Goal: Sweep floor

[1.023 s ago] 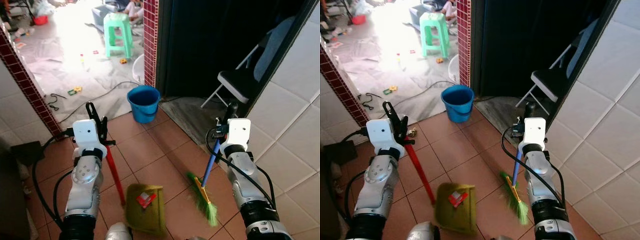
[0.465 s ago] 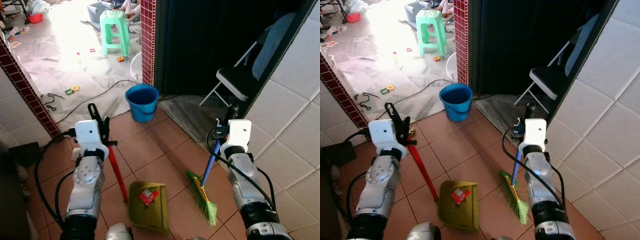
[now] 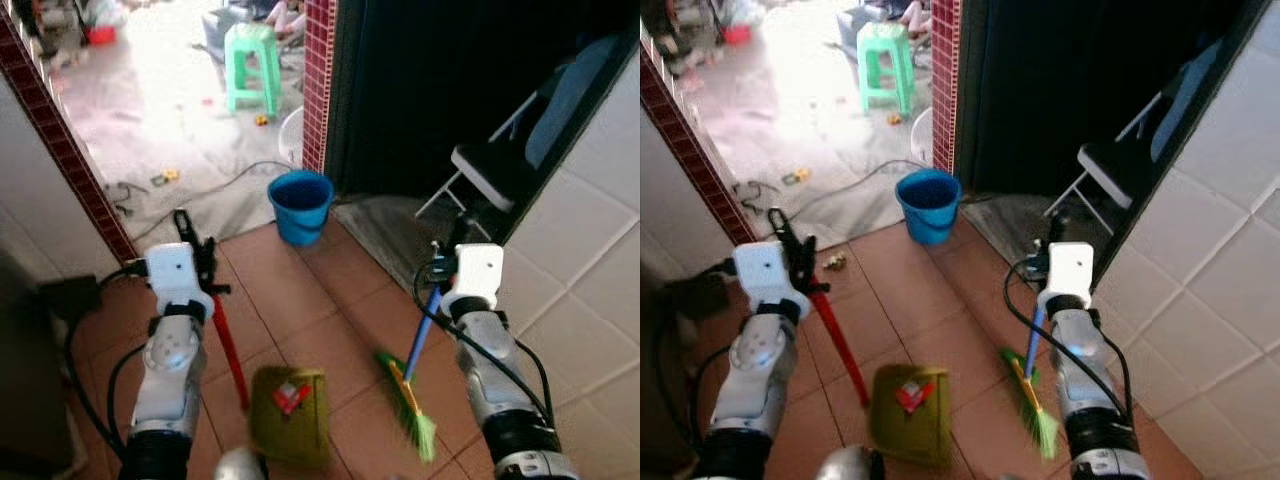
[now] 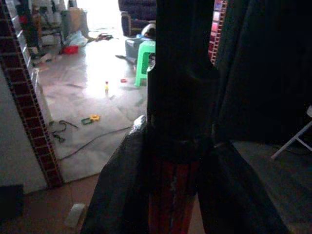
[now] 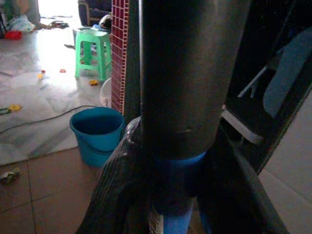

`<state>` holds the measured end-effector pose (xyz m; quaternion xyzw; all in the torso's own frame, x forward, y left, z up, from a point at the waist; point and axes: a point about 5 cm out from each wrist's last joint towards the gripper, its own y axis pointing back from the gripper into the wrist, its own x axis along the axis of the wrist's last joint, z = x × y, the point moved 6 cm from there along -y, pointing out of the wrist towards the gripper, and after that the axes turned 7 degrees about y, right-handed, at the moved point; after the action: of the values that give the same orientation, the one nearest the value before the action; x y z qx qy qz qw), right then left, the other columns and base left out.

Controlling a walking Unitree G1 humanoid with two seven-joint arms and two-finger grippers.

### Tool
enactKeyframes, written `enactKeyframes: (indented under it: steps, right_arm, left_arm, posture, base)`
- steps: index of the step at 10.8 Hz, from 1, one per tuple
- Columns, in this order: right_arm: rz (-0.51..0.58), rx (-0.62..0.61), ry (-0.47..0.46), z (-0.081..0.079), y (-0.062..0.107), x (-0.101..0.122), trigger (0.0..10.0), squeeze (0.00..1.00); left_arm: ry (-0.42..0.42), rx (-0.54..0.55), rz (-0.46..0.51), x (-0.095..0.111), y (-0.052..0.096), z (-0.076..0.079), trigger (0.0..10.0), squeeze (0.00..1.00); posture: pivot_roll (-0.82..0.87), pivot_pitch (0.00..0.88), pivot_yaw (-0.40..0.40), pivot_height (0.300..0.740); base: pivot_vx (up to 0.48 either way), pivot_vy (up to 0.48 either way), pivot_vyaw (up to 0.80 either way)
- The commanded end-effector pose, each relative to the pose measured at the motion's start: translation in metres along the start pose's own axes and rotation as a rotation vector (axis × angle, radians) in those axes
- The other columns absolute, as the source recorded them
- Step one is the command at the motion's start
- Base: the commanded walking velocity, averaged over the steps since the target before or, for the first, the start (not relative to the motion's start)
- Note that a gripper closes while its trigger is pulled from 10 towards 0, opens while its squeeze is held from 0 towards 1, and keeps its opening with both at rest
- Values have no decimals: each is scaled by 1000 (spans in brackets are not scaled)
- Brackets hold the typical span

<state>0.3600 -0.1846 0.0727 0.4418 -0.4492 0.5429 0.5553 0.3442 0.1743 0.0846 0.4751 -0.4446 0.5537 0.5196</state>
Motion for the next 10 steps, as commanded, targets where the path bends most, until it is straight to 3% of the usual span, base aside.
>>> enactKeyframes:
  steps: [1,8,10]
  right_arm:
    - [29,17,-11,-3,-4,9,10000,0]
    - [52,50,-23,-10,-4,13,10000,0]
    - [53,52,-22,-10,-4,13,10000,0]
  left_arm:
    - [-2,-23,64,16,-4,3,10000,0]
    - [-8,-15,68,17,-6,1,10000,0]
    - [-7,0,68,17,-5,-1,10000,0]
  posture:
    - [-18,0,-10,740]
    - [-17,0,-7,740]
    - [-17,0,-7,740]
  base:
    - [368,0,438]
    - [403,0,563]
    - [122,0,581]
